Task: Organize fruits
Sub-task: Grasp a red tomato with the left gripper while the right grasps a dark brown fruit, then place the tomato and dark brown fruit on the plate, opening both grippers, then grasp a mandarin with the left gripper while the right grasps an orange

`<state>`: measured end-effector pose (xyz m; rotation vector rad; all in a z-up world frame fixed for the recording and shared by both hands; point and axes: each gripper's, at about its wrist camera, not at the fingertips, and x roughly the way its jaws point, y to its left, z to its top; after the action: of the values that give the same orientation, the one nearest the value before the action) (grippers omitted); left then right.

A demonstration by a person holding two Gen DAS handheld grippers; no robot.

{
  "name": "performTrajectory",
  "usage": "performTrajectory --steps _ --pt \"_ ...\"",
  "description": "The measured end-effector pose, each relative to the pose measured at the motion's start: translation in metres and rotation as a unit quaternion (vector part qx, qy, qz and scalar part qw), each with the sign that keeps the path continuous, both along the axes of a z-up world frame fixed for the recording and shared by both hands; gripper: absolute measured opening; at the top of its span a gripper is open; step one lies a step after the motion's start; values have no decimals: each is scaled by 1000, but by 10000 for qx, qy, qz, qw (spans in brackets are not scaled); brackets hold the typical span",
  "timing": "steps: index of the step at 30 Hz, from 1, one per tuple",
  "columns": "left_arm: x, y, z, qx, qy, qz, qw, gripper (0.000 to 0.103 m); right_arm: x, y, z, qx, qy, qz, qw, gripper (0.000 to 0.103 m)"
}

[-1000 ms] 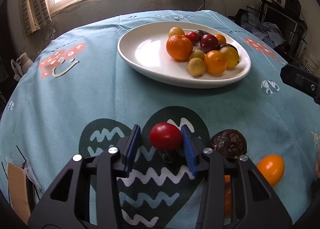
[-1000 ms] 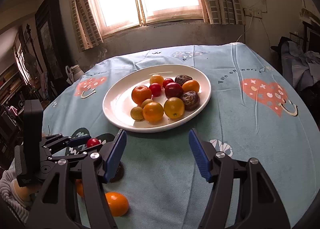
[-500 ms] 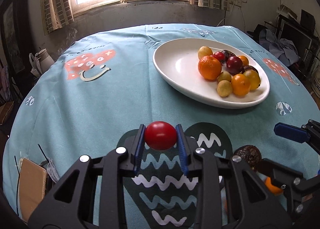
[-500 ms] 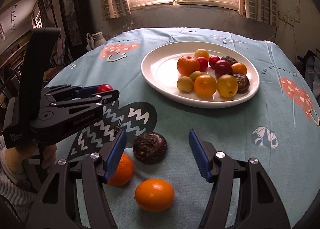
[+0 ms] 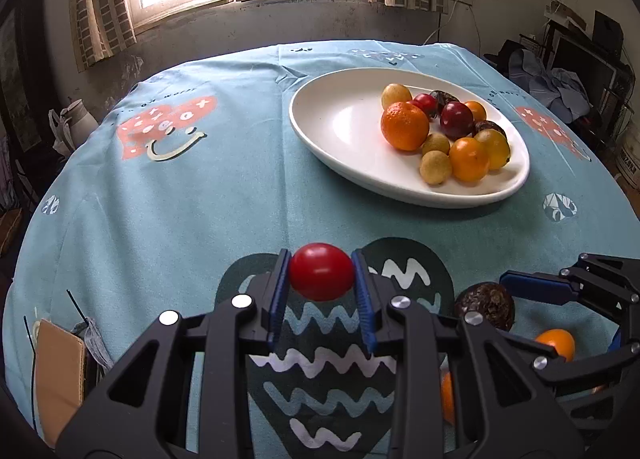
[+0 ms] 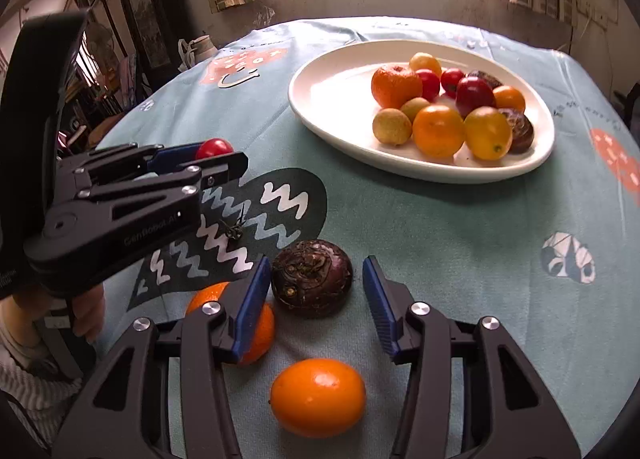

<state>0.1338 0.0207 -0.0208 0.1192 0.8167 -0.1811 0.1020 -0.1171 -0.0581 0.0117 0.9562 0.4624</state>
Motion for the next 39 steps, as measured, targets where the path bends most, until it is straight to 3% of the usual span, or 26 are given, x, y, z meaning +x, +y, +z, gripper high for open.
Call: performTrajectory --steps 5,9,13,18,22,23,24,26,28,32,35,39 --pt "2 -2 -7 78 112 1 9999 31 -5 -3 5 110 16 12 9999 41" --pt "1 -3 -5 56 45 25 10000 31 -17 -10 26 17 -556 -241 9982 41" --pt "6 -9 17 -195 -166 -69 9996 31 -22 -23 56 -84 -1185 -543 9914 41" --pt "40 -31 45 -167 -381 -105 9991 31 14 -45 83 -91 -1339 -908 9868 41" --pt "70 -43 43 -260 -362 9 9990 31 46 -51 78 188 -1308 -1115 9849 41" --pt "75 -43 39 -303 -331 38 9990 36 54 -52 73 334 -1313 -1171 9838 41" --pt "79 -43 35 -360 -299 61 9989 54 61 -54 67 455 -1303 -1254 9824 42" --pt "81 -43 28 -329 -349 132 9988 71 71 -57 56 508 -1176 -1434 9813 55" --pt "80 -44 24 -126 -371 82 9992 71 71 -65 56 552 -1224 -1537 9790 57" --pt "68 -38 28 -80 -466 72 9989 71 51 -81 74 880 -1399 -1594 9733 58" --pt "47 -31 30 -44 -525 67 9986 77 26 -89 84 1009 -1512 -1581 9705 65" --pt "8 -26 25 166 -604 16 9980 81 -6 -87 77 962 -1541 -1532 9714 65"
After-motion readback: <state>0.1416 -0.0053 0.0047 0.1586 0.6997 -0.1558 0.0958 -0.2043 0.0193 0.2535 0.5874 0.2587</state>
